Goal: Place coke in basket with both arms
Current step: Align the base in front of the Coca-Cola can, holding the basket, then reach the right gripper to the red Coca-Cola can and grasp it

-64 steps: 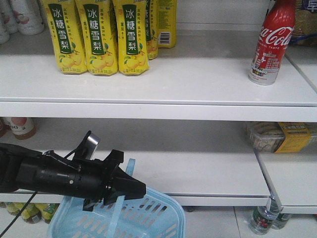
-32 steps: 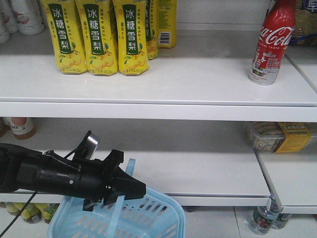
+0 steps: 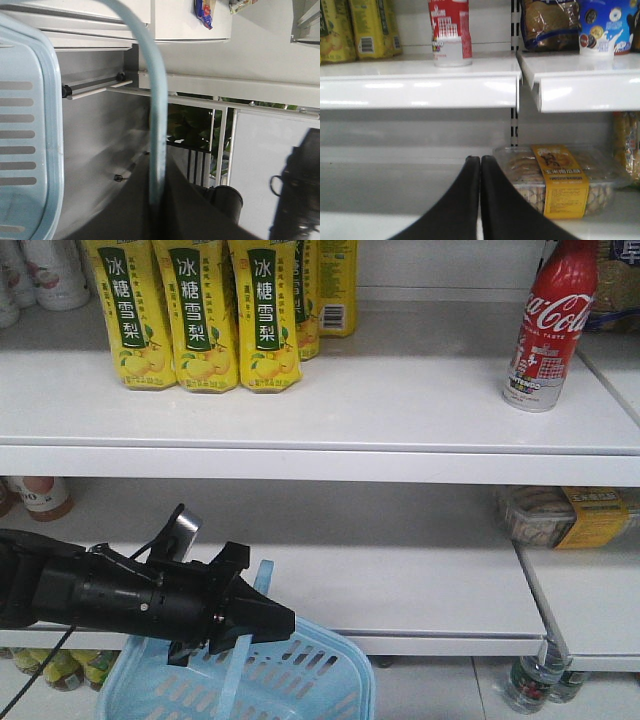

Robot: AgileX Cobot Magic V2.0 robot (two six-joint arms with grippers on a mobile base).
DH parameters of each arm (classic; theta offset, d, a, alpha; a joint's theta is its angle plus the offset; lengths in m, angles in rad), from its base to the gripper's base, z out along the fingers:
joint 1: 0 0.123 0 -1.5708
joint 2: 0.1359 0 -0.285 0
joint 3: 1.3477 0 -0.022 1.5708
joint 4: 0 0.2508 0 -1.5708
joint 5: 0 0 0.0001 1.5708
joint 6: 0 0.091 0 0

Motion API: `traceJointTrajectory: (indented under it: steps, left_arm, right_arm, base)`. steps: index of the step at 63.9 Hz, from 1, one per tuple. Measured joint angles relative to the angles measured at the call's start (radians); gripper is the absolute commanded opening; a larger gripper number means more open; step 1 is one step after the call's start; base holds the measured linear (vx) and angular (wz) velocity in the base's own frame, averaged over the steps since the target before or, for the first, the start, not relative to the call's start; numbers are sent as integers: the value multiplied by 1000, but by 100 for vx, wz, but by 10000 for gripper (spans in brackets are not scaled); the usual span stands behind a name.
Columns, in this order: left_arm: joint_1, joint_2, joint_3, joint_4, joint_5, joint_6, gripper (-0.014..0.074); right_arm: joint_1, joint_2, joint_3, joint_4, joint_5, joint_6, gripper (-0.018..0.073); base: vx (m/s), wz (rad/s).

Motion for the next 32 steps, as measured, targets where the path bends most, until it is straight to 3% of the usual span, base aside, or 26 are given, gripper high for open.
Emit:
traceJointTrajectory:
  steps: [19,32]
  left_arm:
    - [0,0,0,0,0,0,-6]
    - [0,0,0,0,0,0,-6]
  right_arm:
    - [0,315,-264,0,21,0,-10]
    - [0,458,-297,0,-9,0,-10]
  base:
    - [0,0]
    - [0,0]
